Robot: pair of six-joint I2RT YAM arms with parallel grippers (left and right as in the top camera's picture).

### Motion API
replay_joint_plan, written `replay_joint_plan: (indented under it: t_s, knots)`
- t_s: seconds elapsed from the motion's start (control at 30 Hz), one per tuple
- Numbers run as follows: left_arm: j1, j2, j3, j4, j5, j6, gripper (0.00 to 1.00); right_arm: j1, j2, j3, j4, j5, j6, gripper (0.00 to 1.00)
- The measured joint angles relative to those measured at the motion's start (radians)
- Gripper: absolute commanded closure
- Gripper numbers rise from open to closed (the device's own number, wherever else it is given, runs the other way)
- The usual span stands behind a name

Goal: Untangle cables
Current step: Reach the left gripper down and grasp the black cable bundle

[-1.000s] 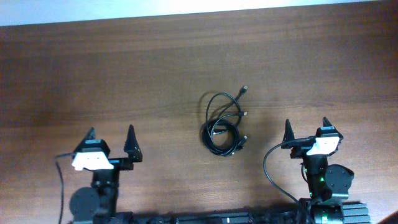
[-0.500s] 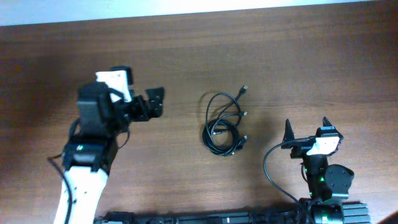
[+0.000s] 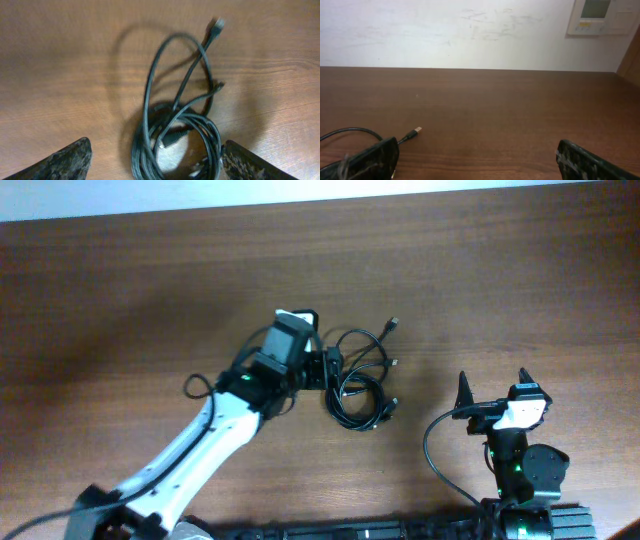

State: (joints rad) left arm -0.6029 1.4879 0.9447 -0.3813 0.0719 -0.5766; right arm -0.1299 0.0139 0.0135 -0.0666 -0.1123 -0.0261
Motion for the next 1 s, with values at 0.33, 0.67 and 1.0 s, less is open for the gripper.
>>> replay_joint_plan:
  t_s: [0.33, 0.67, 1.0]
  knots:
    - [-0.048, 0.266, 0.186, -0.339, -0.019, -0.252, 0.36, 0.0, 0.0, 0.0, 0.0, 0.0, 0.0, 0.0]
    - [-0.071, 0.332, 0.187, -0.352, 0.096, -0.263, 0.54, 0.0, 0.0, 0.0, 0.0, 0.0, 0.001, 0.0]
    - [-0.075, 0.405, 0.211, -0.369, 0.146, -0.275, 1.0, 0.0, 0.0, 0.0, 0.0, 0.0, 0.0, 0.0]
